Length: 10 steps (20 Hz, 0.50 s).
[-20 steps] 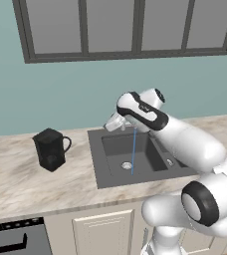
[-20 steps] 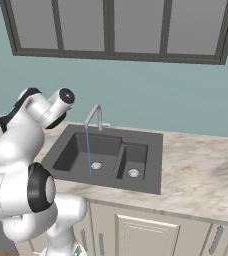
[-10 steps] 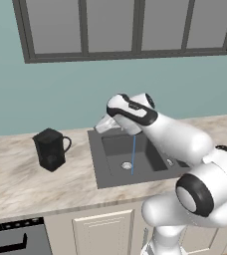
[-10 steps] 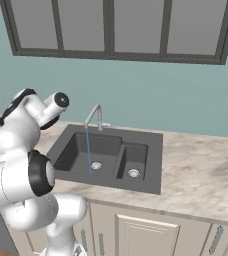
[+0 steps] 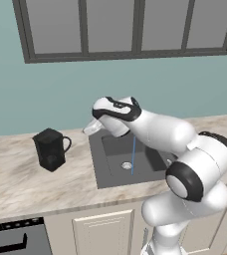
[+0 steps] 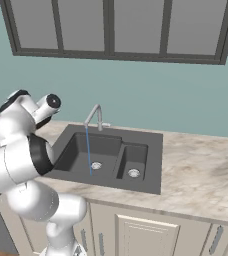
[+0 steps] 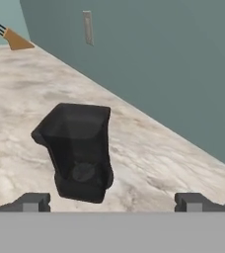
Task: Turn on the sink faucet and place the jug under the water for a few seconds to fill it up.
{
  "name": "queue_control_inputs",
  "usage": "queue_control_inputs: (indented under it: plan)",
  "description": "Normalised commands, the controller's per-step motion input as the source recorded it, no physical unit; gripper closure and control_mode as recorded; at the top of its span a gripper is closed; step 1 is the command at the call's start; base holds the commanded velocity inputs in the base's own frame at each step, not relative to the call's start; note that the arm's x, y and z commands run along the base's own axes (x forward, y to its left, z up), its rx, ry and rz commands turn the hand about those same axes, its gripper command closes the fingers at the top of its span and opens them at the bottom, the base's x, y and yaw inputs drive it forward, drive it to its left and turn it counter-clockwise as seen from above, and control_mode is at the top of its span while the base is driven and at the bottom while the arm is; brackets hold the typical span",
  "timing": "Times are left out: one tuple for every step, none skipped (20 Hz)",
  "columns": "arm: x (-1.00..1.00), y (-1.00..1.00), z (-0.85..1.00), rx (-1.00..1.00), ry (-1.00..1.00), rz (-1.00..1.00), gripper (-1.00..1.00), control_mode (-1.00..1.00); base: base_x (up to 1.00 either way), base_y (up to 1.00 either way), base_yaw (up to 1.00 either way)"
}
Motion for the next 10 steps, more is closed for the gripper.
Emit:
queue_control_inputs:
  plan:
    - [0.00,0.31,-0.16,0.00,0.00,0.00,-1.00,-1.00,0.00,0.00,0.00]
    - [0.00,0.31,-0.16,0.00,0.00,0.00,-1.00,-1.00,0.00,0.00,0.00]
    - [0.00,0.34,-0.17,0.00,0.00,0.00,-1.00,-1.00,0.00,0.00,0.00]
    - [0.00,0.32,-0.16,0.00,0.00,0.00,-1.00,-1.00,0.00,0.00,0.00]
    - [0.00,0.29,-0.17,0.00,0.00,0.01,-1.00,-1.00,0.00,0.00,0.00]
    - [0.00,0.27,-0.15,0.00,0.00,0.01,-1.00,-1.00,0.00,0.00,0.00]
    - [0.00,0.29,-0.14,0.00,0.01,0.01,-1.00,-1.00,0.00,0.00,0.00]
    - [0.00,0.18,-0.16,0.00,0.00,0.02,-1.00,-1.00,0.00,0.00,0.00]
    - [0.00,0.15,-0.16,0.00,0.00,0.03,-1.00,-1.00,0.00,0.00,0.00]
    - [0.00,0.18,-0.15,0.00,0.00,0.03,-1.00,-1.00,0.00,0.00,0.00]
